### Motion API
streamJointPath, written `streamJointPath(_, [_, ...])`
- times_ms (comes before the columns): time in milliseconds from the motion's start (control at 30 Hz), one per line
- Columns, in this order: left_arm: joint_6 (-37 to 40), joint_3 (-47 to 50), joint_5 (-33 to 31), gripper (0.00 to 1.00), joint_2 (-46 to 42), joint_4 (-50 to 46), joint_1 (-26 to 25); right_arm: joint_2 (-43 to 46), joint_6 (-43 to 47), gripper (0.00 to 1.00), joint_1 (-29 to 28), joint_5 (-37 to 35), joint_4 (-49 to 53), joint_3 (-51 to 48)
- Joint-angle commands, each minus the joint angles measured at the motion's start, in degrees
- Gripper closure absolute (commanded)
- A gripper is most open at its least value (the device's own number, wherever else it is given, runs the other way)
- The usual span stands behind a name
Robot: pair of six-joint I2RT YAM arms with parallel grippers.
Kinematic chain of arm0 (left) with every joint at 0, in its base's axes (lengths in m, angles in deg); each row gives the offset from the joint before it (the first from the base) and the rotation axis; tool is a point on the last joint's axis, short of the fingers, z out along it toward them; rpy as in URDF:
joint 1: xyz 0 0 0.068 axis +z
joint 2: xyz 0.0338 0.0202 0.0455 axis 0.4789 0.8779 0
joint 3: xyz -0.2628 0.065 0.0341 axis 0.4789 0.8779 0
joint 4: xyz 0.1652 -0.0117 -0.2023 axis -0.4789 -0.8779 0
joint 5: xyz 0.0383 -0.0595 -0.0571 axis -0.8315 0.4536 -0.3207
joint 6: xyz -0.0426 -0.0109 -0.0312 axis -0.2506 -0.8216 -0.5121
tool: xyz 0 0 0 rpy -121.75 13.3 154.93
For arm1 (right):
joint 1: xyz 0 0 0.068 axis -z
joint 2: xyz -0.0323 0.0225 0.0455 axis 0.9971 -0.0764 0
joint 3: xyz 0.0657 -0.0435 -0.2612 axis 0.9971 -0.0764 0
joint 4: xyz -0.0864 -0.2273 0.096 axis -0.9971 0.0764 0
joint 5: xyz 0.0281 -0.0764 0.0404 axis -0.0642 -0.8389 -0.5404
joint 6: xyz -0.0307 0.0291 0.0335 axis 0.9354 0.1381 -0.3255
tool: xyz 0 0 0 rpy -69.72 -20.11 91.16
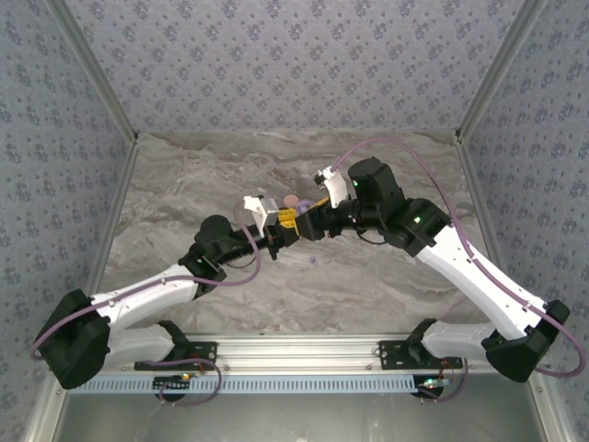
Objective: Insert wireless bluetooth earbuds into charging case
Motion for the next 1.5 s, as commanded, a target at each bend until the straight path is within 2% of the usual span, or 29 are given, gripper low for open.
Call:
streamJointPath(0, [0.4,-0.4,-0.4,1.0,-1.5,2.1,-0.3,-0.4,-0.2,0.35,-0.6,2.1,-0.9,1.6])
streamJointPath(167, [0.4,-0.4,-0.4,1.0,-1.6,2.2,-0.3,-0.6,0.0,0.35,-0.6,1.8,-0.9,1.9])
streamJointPath(333, [0.9,0.0,-1.7,1.0,-2.5,1.4,-0.3,1.5,0.9,0.34,-0.4,-4.0,1.7,2.6])
streamJointPath(533, [3.8,2.5,-8.9,1.0,-7.7,-2.5,-0.3,6.1,-0.4,0.3,1.3,-14.8,3.7,-0.1])
streamJointPath(667, [5.3,2.9,-16.6,1.0,-12.2,-9.7,0.3,6.3,-3.8,0.32,4.5,-17.6,5.9,-3.9])
streamJointPath(767, [3.5,4.7,-19.2,1.0,-15.5,-11.9,3.0,4.1,-5.8,0.32,5.2,-21.1,8.1,-6.8])
streamJointPath(1000, [-0.9,9.1,-20.4,1.0,-22.9,-13.5,9.4,-9.3,-6.6,0.39,4.1,-23.1,10.6,-10.9])
streamJointPath(1233, [-0.6,9.9,-20.7,1.0,-26.1,-15.1,10.2,-27.1,-5.2,0.44,-1.1,-25.3,10.6,-5.6])
streamJointPath(1467, [-0.5,10.0,-20.3,1.0,-26.4,-15.4,10.3,-39.0,-4.5,0.46,-3.3,-26.8,11.3,0.1])
